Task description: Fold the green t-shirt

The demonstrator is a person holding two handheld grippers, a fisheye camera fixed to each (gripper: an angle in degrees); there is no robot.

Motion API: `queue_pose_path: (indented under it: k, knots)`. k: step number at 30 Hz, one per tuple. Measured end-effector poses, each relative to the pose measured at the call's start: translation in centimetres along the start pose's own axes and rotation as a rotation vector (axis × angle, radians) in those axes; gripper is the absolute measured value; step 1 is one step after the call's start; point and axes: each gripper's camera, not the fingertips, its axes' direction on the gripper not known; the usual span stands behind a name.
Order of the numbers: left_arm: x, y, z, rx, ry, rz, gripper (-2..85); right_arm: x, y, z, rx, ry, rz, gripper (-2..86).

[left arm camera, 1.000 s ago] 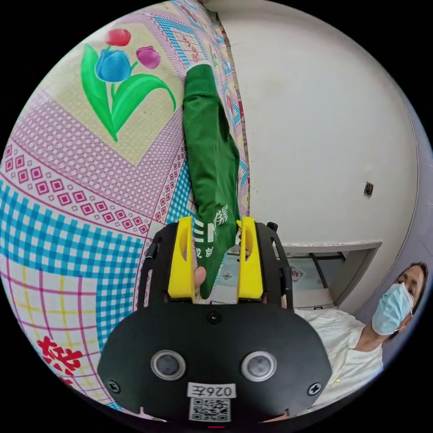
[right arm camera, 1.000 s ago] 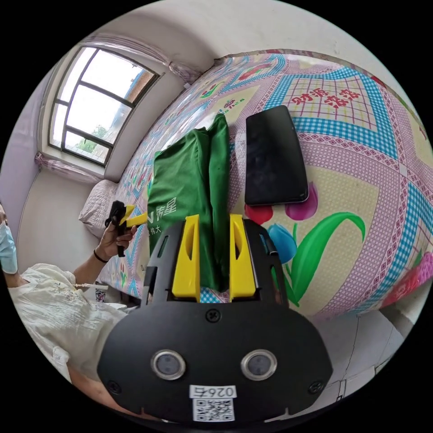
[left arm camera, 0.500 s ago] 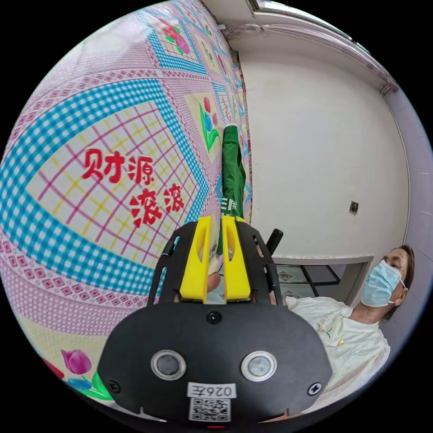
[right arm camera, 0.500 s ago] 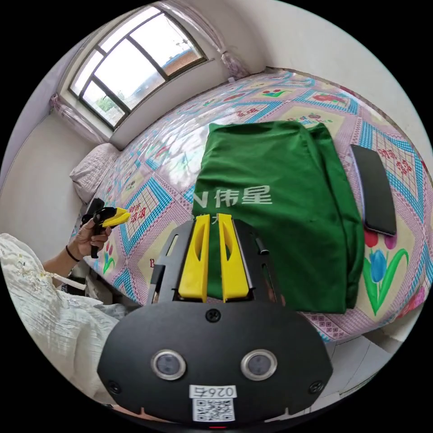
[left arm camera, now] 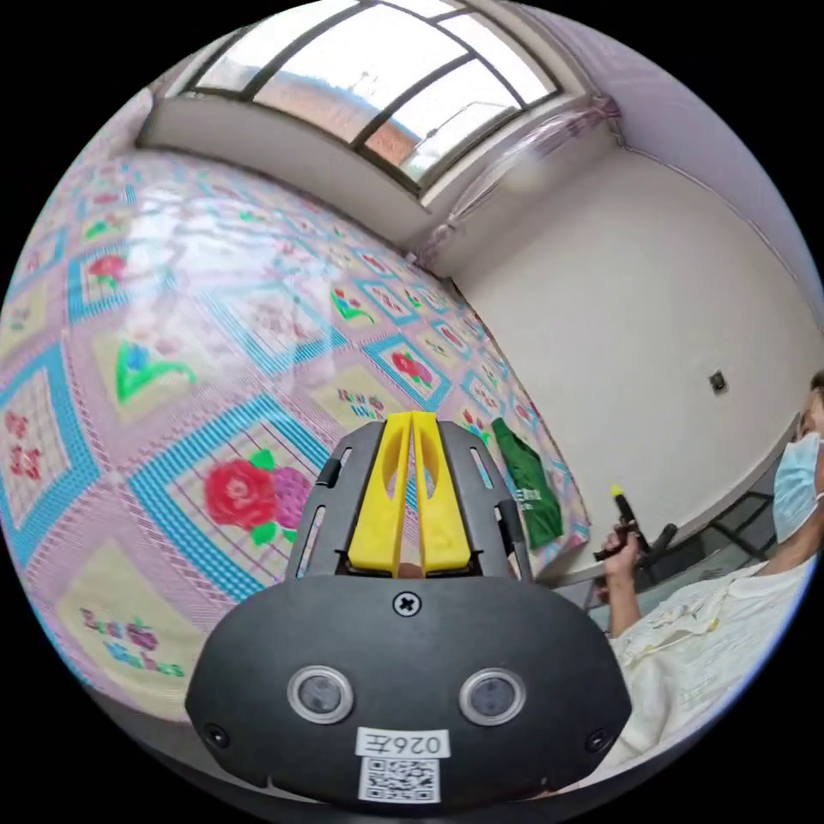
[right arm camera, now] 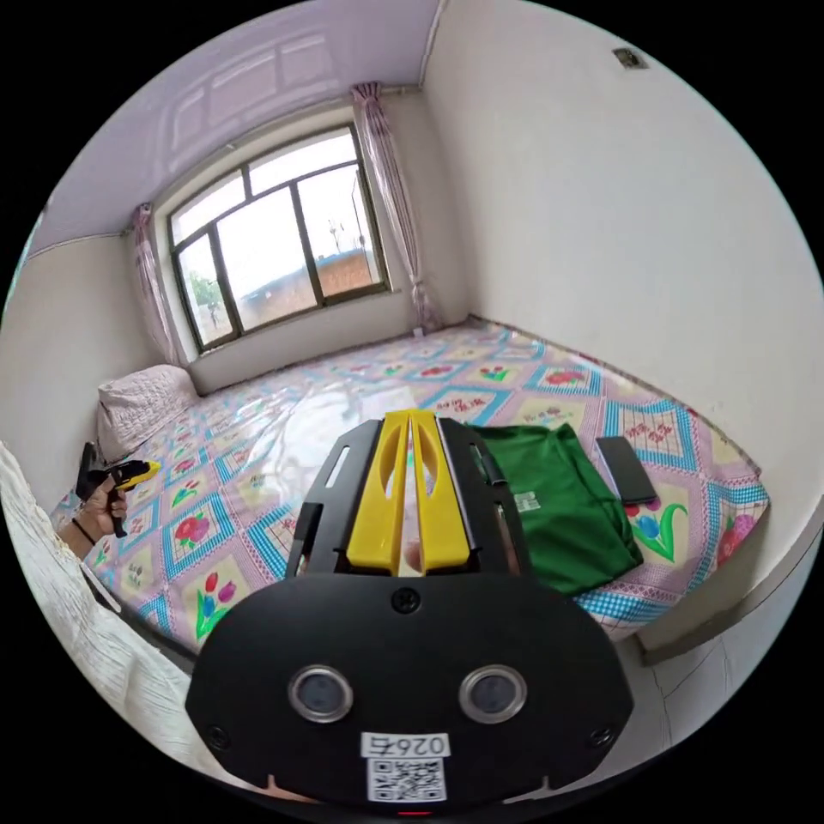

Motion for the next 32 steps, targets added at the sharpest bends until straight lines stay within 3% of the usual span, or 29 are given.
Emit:
queue_pose_path:
  k: [2,4,7,14,18,23,26,29,32]
  knots:
    - [2.2,1.1,-6.8,0.15,-0.264,0.161,-1.0,-4.4,1.6,-4.9,0.183,0.008,-0.01,-0.9]
    - [4.0,2.8,-11.3,0.276,-0.418,0.268,-1.0,-7.6,3.1,-7.9,0.298,0.009,-0.033,-0.9]
    - [6.8,7.2,-17.4,0.48,-0.537,0.407,-1.0,-12.0,4.9,-10.8,0.322,0.086,-0.088,-0.9]
    - [11.8,17.6,-26.7,0.824,-0.388,0.553,-1.0,-17.7,10.7,-18.6,0.535,0.163,-0.178,1.0]
    - [15.1,22.2,-28.9,0.873,-0.435,0.593,-1.0,-17.3,13.4,-21.8,0.633,0.092,-0.153,1.6]
    - [17.2,28.9,-32.6,1.004,-0.213,0.647,-1.0,-15.2,17.1,-25.3,0.732,0.012,-0.13,-0.8]
    - [18.1,32.6,-34.2,1.084,-0.112,0.652,-0.9,-14.5,18.8,-26.9,0.748,0.071,-0.119,-0.9]
    - [19.4,36.4,-35.2,1.157,-0.114,0.651,-0.8,-13.4,20.4,-28.8,0.8,0.11,-0.095,-1.0]
    - [20.6,40.2,-36.3,1.206,-0.053,0.728,0.1,-11.6,21.7,-31.0,0.869,0.022,-0.073,-1.0]
